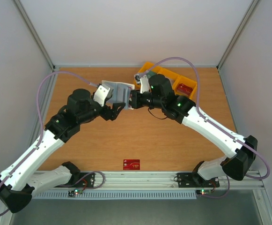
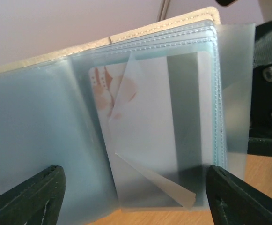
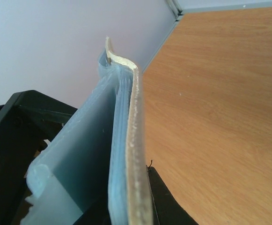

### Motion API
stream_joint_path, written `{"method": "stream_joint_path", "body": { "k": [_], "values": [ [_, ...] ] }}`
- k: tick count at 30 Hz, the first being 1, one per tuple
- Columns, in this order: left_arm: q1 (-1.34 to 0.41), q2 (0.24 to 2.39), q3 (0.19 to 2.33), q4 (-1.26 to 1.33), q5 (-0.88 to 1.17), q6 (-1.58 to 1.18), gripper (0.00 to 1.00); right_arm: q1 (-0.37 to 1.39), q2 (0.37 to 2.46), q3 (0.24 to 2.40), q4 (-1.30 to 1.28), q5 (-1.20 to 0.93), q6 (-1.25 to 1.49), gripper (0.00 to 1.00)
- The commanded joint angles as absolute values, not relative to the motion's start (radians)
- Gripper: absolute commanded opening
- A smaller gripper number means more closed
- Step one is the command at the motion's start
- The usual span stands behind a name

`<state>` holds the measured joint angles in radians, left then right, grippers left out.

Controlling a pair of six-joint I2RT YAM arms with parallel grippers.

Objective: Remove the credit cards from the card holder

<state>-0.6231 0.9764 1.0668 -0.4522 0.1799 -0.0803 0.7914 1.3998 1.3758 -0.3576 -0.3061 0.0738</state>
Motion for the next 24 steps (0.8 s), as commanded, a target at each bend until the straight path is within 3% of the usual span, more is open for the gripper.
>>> {"method": "stream_joint_path", "body": {
  "k": [1,4,6,14,19,24],
  "values": [
    [-0.628,0.98,1.06,-0.417,0.187,-0.062,0.88,0.819,1.398,1.432,-0.379,-0.229,0.057,0.01],
    [-0.63,0.984,1.064,-0.402,0.206,-0.06,0.99,0.83,1.411,1.438,-0.377,-0.199,0.064,0.01],
    [-0.63,0.99,1.066,-0.4,0.21,-0.057,0.99,0.837,1.417,1.441,-0.377,-0.19,0.064,0.01],
    [-0.631,0.998,1.06,-0.434,0.139,-0.057,0.69,0.847,1.409,1.438,-0.364,-0.215,0.05,0.01],
    [-0.63,0.967,1.047,-0.434,0.162,-0.051,0.59,0.838,1.384,1.429,-0.379,-0.222,0.017,0.01],
    [-0.612,0.901,1.005,-0.381,0.29,-0.034,0.54,0.779,1.362,1.406,-0.324,-0.417,-0.041,0.01]
  ]
}}
